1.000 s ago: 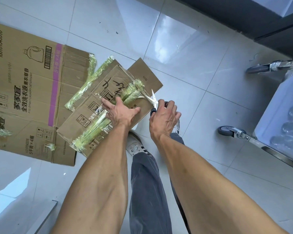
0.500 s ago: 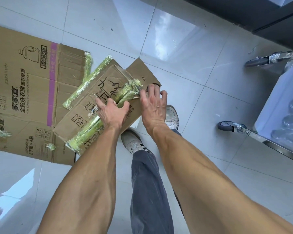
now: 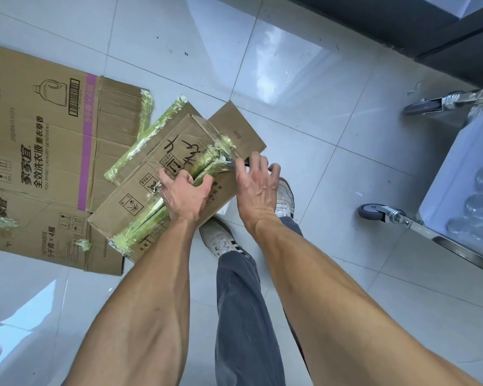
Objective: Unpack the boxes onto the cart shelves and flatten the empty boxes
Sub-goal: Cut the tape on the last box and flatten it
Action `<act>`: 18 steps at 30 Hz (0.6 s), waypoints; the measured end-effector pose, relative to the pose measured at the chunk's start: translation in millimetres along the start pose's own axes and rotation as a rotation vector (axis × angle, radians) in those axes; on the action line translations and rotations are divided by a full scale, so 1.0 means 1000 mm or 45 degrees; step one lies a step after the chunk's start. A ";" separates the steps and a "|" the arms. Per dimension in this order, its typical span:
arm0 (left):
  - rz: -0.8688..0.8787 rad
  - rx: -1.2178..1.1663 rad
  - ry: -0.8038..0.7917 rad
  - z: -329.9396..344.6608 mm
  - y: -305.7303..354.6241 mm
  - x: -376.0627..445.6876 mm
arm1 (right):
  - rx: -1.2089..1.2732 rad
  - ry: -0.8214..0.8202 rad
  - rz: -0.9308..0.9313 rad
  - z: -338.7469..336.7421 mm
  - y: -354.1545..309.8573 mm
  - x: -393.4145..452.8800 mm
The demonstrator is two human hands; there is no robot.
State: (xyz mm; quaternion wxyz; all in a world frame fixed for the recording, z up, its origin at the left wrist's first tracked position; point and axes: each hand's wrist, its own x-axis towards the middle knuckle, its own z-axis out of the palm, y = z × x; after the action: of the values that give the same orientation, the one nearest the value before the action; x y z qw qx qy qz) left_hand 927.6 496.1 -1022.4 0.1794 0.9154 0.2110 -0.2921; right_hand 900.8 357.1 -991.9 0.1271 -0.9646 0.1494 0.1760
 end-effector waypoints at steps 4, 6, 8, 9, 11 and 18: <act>-0.013 0.031 0.028 0.000 -0.003 0.002 | 0.117 -0.150 0.090 -0.001 -0.003 0.003; 0.002 0.083 0.015 0.004 -0.001 -0.001 | 0.181 -0.218 0.225 0.001 -0.010 -0.003; -0.012 0.100 -0.002 0.005 0.000 -0.007 | 0.202 -0.213 0.324 0.005 -0.019 -0.012; -0.021 0.102 -0.013 0.004 0.001 -0.009 | 0.199 -0.198 0.392 0.006 -0.023 -0.015; 0.012 0.152 -0.048 0.001 -0.001 -0.013 | 0.162 -0.181 0.536 0.009 -0.024 -0.019; -0.039 0.247 0.053 -0.018 -0.018 0.016 | 0.209 -0.215 0.838 0.012 -0.006 -0.018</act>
State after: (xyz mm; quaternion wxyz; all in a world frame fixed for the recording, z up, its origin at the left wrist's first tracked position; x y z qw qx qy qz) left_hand 939.0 524.4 -1021.9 0.0809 0.9311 0.1993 -0.2947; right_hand 883.3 370.8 -994.8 0.1526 -0.8334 0.4551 0.2740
